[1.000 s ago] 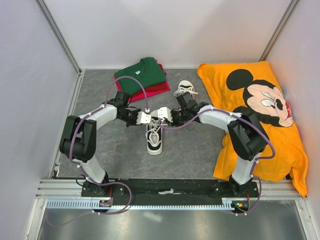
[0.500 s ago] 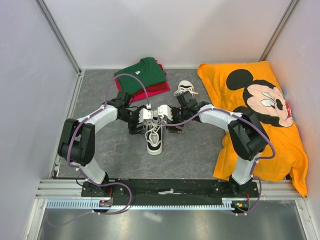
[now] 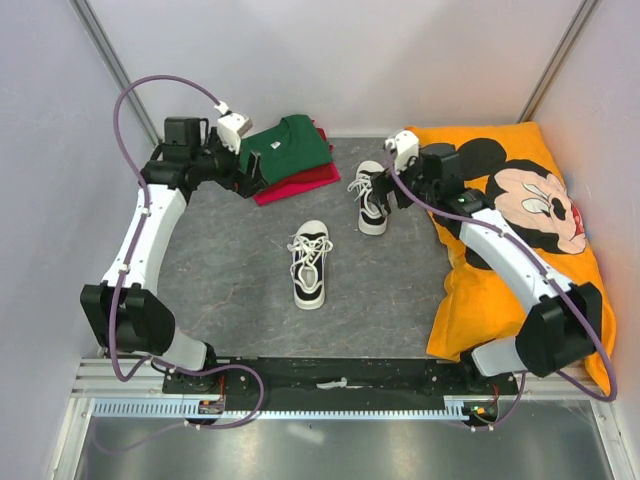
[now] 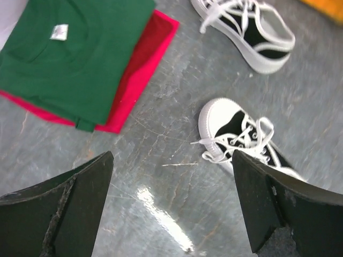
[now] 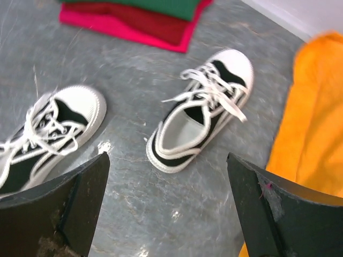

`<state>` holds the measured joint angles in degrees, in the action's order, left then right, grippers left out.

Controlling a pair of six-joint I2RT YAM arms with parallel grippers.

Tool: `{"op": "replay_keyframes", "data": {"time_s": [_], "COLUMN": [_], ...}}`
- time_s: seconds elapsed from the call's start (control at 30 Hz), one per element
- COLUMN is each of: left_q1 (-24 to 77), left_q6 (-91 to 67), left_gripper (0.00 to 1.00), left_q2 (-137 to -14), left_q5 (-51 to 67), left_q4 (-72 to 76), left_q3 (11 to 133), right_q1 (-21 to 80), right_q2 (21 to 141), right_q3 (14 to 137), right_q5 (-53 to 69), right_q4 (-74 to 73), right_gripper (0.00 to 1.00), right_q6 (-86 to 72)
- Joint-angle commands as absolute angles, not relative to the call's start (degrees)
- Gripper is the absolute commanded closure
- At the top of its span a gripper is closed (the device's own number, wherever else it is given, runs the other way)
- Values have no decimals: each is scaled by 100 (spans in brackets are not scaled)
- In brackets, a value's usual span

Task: Tie the shoes

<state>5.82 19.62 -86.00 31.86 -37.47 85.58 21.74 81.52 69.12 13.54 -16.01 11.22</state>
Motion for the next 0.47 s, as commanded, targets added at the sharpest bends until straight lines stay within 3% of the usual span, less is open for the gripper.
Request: {"op": "replay_keyframes", "data": {"time_s": [0.0,0.23,0.43], "left_q1": [571,580,563], "left_q6": [677,545,440], "left_gripper": [1,1,1], "left_q2": [-8605,-7770,-7515], "left_q5": [2813,2356,2276], "left_q4": [-4210,-3543,-3516], "left_q3": [8388,6514,6249], "right_q1": [1716,1406,1397], "right_q2": [7648,6550,6433], "right_q3": [6288,4914,4895], "right_q5": [702,853,923], "right_q4": [-1740,-1907,-1995], "right_gripper": [2,2,2], "right_q6": [-412,-554,-353]}}
